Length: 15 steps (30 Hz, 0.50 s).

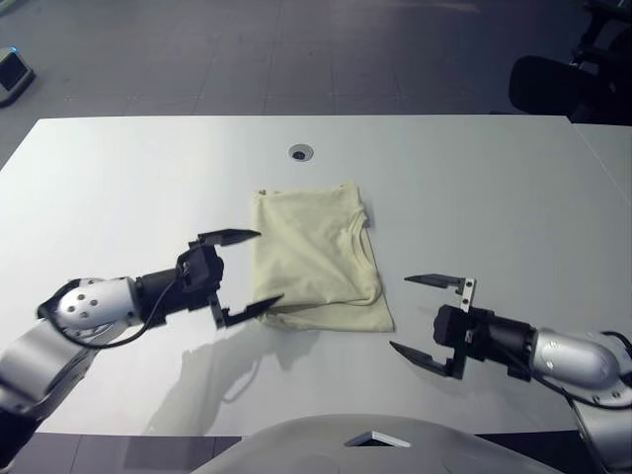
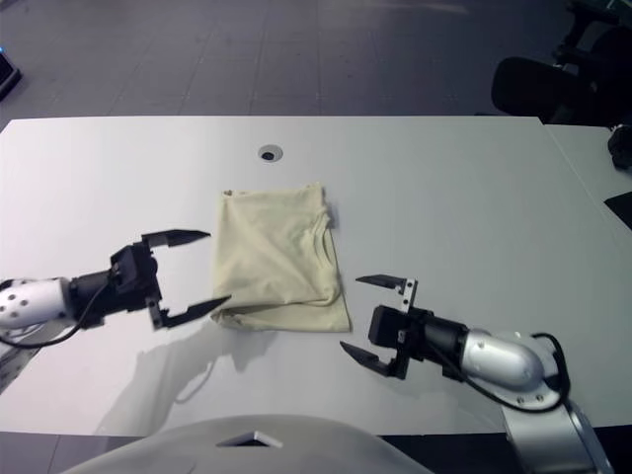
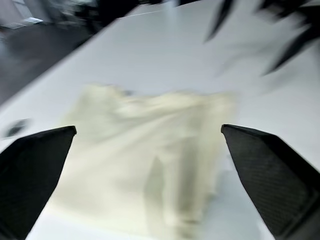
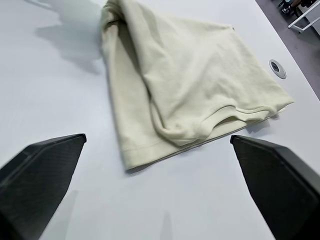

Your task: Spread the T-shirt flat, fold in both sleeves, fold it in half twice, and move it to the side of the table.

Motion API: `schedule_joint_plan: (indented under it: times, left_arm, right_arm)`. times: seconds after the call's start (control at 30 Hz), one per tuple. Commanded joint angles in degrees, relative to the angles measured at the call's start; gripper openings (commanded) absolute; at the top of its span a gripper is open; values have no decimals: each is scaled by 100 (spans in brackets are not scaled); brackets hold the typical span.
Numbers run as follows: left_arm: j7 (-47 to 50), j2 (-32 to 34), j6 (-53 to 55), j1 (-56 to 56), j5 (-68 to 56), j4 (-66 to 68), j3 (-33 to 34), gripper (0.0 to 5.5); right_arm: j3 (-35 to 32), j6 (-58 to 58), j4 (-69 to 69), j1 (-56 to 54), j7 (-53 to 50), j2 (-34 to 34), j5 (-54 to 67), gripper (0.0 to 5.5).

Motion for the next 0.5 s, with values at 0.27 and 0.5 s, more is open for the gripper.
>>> schedule_joint_plan:
  times: [0.27,0.5]
  left_arm:
    - [1032,-731,253,1171,5350,-599,-848,540]
    - [1314,-1811,837,462,7198,16,-1788,491]
  right_arm:
    - [158,-200,-322,291,-322,-208,-624,537]
    - [452,-504,-72,137,-322,-440,-895,540]
